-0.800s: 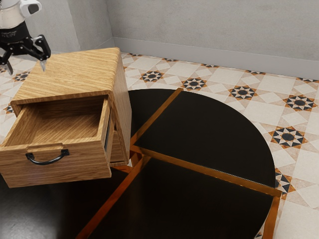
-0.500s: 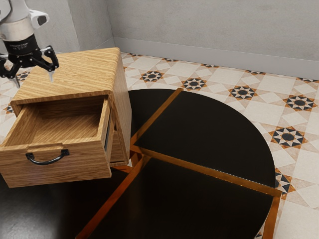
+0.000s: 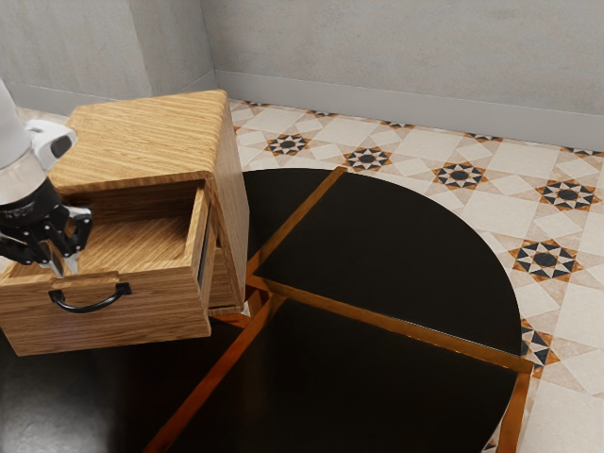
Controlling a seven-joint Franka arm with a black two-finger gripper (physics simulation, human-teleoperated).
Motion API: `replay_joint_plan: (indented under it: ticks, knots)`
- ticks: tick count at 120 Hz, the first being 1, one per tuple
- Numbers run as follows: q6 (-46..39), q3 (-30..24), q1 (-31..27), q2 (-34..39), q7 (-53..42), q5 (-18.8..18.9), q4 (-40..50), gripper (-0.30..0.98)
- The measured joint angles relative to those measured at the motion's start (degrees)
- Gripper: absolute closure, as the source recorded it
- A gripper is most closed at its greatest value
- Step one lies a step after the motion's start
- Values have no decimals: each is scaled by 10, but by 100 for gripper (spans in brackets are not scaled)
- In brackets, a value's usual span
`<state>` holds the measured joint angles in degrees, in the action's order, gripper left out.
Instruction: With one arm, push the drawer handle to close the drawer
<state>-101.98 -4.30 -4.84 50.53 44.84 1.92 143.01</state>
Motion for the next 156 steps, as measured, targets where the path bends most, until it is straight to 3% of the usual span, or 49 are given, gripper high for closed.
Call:
replay_joint_plan:
  ticks: [37, 95, 127, 156]
  knots:
    - [-24, -20, 3, 92, -14, -29, 89, 77]
    - [-79, -35, 5, 108, -72, -65, 148, 79]
    - [-86, -116, -75, 99, -108, -136, 146, 79]
    - [-88, -148, -96, 94, -151, -154, 144, 79]
